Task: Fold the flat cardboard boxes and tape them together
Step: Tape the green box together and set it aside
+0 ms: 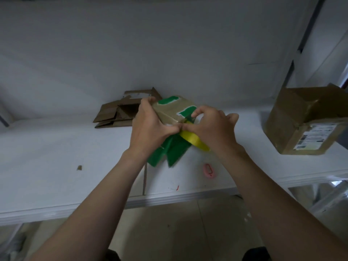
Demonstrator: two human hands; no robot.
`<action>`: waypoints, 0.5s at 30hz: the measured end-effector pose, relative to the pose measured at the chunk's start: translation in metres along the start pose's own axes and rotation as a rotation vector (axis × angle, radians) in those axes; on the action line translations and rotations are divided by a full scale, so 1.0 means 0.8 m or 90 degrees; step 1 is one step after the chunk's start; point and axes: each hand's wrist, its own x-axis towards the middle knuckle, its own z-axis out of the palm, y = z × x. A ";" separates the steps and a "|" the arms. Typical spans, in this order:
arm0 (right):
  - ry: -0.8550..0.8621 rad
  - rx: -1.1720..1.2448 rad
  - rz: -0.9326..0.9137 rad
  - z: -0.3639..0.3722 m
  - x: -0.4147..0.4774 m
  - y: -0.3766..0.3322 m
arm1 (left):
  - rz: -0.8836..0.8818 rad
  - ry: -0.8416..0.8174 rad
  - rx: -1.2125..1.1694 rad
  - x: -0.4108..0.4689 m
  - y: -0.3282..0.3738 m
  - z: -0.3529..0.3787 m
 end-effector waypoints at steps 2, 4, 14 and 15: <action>-0.041 -0.004 -0.007 -0.011 0.000 -0.013 | 0.019 -0.087 0.061 0.016 0.011 -0.027; -0.091 0.048 -0.047 -0.021 0.007 -0.023 | 0.062 -0.184 0.140 0.031 0.030 -0.053; -0.259 0.298 -0.233 -0.061 -0.007 -0.058 | 0.086 -0.364 0.066 0.036 0.078 -0.124; -0.240 0.299 -0.210 -0.059 -0.009 -0.057 | 0.078 -0.306 0.063 0.031 0.077 -0.127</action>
